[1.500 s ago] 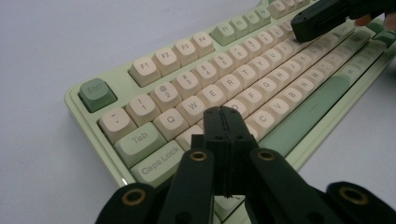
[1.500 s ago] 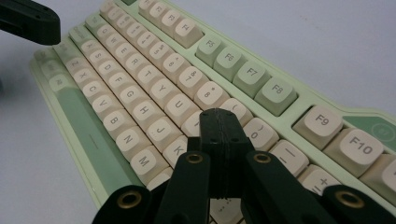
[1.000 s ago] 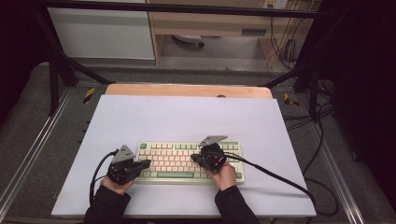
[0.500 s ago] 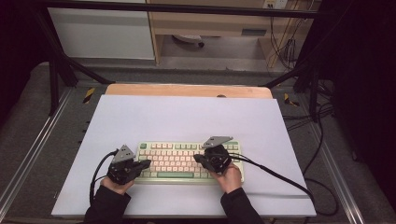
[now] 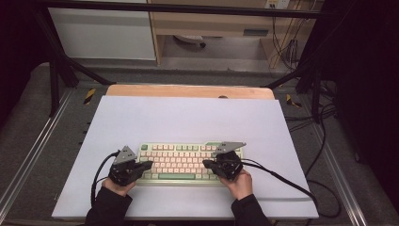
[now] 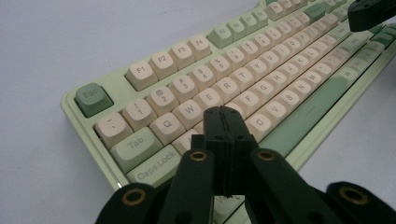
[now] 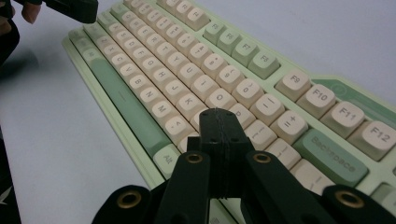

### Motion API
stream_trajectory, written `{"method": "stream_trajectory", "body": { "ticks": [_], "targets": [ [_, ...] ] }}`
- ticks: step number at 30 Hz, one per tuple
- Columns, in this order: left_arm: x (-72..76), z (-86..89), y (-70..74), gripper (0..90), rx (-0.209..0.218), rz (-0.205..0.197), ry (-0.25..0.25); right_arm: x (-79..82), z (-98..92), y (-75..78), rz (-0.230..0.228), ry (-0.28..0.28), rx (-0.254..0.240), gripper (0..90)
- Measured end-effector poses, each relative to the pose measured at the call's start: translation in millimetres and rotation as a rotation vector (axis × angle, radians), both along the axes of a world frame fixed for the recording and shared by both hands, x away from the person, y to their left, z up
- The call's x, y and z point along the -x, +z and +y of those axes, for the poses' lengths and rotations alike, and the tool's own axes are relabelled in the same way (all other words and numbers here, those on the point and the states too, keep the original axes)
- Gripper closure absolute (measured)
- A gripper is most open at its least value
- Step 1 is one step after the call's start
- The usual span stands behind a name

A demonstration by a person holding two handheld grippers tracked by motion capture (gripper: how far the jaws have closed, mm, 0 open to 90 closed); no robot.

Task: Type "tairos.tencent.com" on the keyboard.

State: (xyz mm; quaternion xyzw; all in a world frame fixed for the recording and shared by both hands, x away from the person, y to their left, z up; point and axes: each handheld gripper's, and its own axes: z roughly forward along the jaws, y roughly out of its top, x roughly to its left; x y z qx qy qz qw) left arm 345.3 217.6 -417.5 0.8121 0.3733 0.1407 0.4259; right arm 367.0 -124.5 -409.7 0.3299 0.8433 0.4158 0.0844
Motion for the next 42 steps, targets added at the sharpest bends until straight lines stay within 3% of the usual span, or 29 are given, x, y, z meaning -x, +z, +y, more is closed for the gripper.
{"method": "stream_trajectory", "body": {
  "ticks": [13, 25, 42],
  "targets": [
    [-6.8, -14.1, -1.4, 90.0, -0.018, 0.005, -0.018, 10.3, -19.4, -7.6, 0.018, -0.012, -0.020, 90.0],
    [-15.7, -22.3, -10.5, 90.0, -0.049, 0.021, -0.014, 11.3, -18.4, -9.5, 0.025, -0.004, -0.025, 90.0],
    [-16.2, -20.1, -14.2, 90.0, -0.056, 0.021, -0.009, 11.1, -16.5, -11.8, 0.029, -0.001, -0.027, 90.0]
  ]
}}
